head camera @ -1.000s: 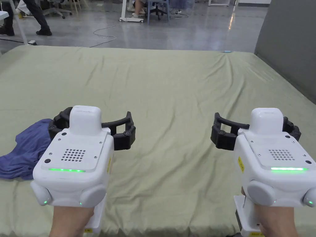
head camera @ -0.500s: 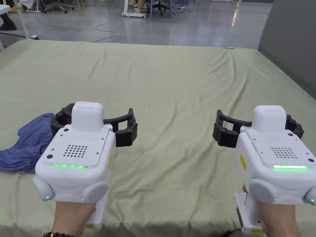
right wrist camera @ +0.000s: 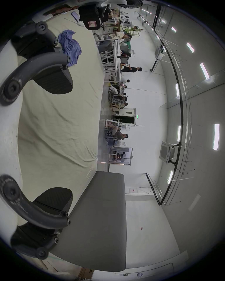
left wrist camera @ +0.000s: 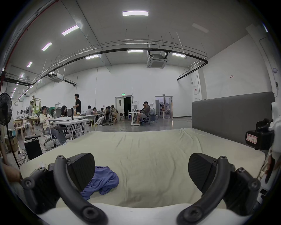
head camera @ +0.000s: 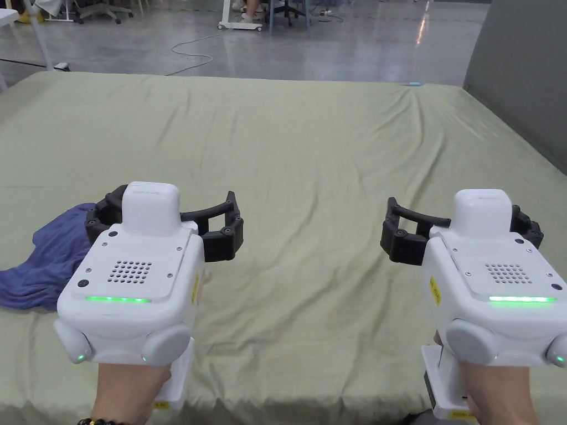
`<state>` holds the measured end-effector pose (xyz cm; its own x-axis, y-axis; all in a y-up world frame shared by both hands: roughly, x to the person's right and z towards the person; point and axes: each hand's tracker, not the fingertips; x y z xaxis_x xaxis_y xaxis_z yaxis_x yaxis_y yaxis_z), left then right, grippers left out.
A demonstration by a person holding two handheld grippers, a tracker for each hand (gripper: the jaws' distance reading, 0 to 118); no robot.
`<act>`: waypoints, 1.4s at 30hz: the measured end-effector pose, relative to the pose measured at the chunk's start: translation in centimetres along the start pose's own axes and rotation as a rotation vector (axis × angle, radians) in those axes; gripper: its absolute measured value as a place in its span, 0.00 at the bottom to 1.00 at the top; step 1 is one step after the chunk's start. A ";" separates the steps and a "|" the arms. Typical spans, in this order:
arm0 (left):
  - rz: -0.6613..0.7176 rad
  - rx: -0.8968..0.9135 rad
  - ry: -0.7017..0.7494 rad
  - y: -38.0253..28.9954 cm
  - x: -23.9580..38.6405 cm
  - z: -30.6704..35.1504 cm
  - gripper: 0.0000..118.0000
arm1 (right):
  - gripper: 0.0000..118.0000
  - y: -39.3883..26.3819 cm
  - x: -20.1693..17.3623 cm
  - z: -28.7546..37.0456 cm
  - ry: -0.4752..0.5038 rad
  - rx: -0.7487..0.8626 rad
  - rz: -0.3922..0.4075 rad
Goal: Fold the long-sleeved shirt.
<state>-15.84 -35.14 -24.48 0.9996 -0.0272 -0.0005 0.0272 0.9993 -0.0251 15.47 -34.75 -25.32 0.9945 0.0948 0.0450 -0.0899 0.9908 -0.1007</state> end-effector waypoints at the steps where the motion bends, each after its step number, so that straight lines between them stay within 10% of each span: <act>1: 0.000 0.001 -0.001 0.0 0.0 0.0 1.00 | 1.00 0.0 0.0 0.0 0.000 0.000 0.001; 42: -0.028 0.011 0.051 0.0 0.8 -0.9 1.00 | 1.00 0.2 0.4 0.0 -0.025 0.051 0.006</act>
<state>-14.99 -35.19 -25.35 0.9971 -0.0562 -0.0508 0.0555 0.9983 -0.0152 15.85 -34.54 -25.29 0.9923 0.1024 0.0694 -0.0990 0.9938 -0.0501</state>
